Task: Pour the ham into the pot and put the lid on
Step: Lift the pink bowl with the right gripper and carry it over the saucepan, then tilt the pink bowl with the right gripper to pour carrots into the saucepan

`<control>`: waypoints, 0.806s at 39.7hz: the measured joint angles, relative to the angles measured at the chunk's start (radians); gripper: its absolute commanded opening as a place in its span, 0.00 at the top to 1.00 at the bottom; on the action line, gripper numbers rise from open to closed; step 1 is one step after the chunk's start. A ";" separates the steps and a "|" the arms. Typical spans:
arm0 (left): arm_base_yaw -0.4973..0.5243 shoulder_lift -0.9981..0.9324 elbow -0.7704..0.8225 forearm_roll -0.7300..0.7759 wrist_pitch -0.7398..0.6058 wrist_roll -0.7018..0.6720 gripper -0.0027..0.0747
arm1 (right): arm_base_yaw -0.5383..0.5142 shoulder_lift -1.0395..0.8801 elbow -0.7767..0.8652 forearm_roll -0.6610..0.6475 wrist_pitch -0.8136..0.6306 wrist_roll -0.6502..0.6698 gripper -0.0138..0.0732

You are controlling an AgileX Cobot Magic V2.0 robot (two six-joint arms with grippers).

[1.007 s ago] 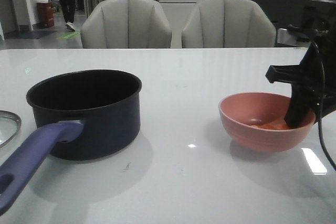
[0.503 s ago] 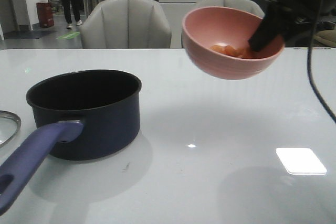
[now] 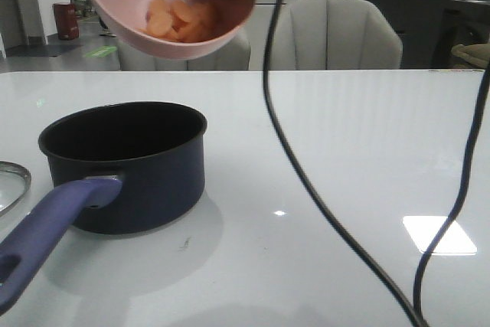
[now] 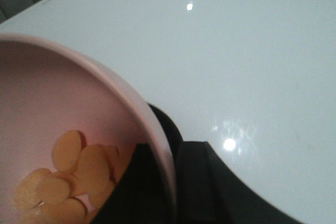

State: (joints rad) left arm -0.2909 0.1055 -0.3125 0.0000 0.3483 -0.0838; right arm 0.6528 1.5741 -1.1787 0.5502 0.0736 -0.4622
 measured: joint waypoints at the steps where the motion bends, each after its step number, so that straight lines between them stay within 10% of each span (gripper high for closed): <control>1: 0.000 0.000 0.000 0.000 0.000 0.000 0.21 | 0.014 0.007 0.000 -0.009 -0.042 0.000 0.69; 18: 0.000 0.000 0.000 0.000 0.000 0.000 0.21 | 0.087 0.241 0.007 -0.299 -0.623 -0.040 0.69; 32: 0.000 0.000 0.000 0.000 0.000 0.000 0.21 | 0.122 0.399 0.025 -0.452 -1.114 -0.379 0.69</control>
State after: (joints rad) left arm -0.2909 0.1055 -0.3125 0.0000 0.3483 -0.0838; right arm 0.7749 1.9726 -1.1542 0.0980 -1.0400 -0.8407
